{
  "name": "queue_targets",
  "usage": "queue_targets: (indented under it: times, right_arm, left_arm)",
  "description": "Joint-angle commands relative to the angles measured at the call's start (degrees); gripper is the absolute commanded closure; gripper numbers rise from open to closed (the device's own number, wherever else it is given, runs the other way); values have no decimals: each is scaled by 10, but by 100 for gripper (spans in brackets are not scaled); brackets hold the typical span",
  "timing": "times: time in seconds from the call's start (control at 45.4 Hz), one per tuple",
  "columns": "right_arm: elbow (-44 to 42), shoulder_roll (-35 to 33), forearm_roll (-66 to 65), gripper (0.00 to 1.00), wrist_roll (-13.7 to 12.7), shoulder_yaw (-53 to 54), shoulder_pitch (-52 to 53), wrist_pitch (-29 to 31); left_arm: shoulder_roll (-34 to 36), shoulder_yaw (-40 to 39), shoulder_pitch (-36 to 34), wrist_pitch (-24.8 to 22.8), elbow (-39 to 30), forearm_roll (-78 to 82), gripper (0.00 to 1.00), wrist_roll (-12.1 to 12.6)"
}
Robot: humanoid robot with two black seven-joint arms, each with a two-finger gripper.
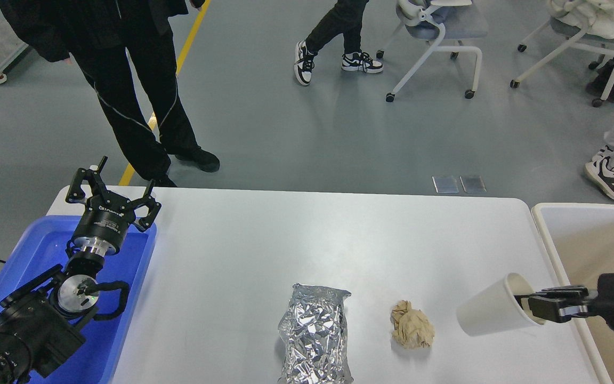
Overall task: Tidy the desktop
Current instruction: 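Raise the held cup with the right gripper over toward the white bin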
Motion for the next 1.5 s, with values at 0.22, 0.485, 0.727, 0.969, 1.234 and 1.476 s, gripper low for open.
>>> queue_targets:
  times: [0.22, 0.485, 0.727, 0.969, 1.234, 1.476]
  right_arm:
    - [9, -28, 165, 100, 13, 64, 30, 25]
    - [-60, -24, 243, 100, 13, 89, 53, 25]
    - [-243, 30, 306, 100, -24, 84, 55, 28]
    - [-416, 107, 309, 100, -70, 76, 62, 29]
    - [-644, 223, 334, 100, -162, 43, 62, 30]
    - [-764, 291, 402, 100, -275, -29, 61, 27]
  left_arm:
    - [0, 0, 0, 0, 0, 0, 0, 0]
    - [0, 0, 0, 0, 0, 0, 0, 0]
    - [0, 0, 0, 0, 0, 0, 0, 0]
    - [0, 0, 0, 0, 0, 0, 0, 0]
    - [0, 0, 0, 0, 0, 0, 0, 0]
    - [0, 0, 0, 0, 0, 0, 0, 0]
